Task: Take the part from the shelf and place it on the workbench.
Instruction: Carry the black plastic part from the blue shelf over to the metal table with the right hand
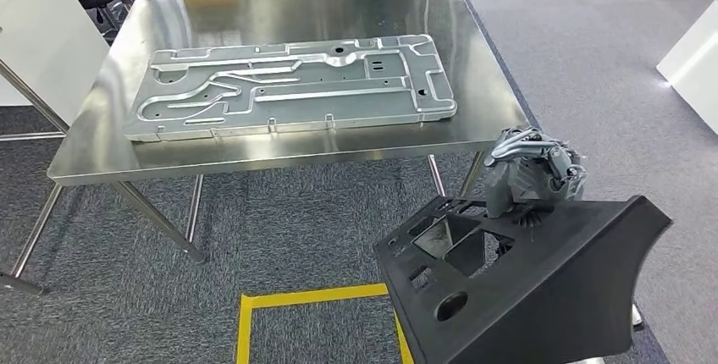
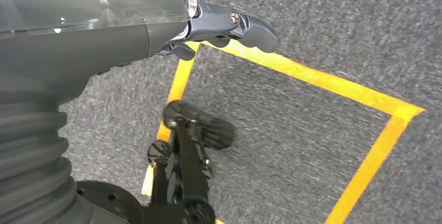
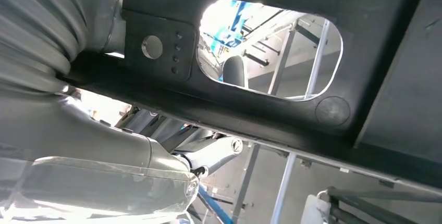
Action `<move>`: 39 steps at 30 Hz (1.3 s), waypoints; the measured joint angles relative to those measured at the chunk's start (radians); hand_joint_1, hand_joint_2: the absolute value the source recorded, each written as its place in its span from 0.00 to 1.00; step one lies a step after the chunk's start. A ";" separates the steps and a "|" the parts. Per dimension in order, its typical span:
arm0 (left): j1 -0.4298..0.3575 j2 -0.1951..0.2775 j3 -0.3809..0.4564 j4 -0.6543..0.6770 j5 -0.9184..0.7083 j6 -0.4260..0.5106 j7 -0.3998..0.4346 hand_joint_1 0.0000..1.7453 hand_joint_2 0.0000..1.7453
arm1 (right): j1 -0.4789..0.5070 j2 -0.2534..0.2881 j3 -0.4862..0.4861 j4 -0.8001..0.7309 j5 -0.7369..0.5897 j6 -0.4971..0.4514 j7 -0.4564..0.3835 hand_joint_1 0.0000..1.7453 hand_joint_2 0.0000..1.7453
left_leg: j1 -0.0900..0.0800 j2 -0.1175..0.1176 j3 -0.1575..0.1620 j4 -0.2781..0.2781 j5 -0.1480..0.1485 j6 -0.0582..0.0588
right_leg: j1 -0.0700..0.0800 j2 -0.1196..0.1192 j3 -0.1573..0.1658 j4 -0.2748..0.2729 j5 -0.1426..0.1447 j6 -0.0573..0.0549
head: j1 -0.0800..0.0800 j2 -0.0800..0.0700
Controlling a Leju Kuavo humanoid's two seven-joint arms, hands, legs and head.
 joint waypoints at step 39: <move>-0.001 -0.005 0.017 0.000 0.011 -0.004 0.009 0.00 1.00 | -0.006 0.012 -0.014 0.018 0.015 0.024 0.000 1.00 1.00 | 0.000 -0.001 0.028 -0.055 -0.002 0.044 | -0.003 -0.001 -0.088 0.207 -0.114 0.034 | 0.000 0.000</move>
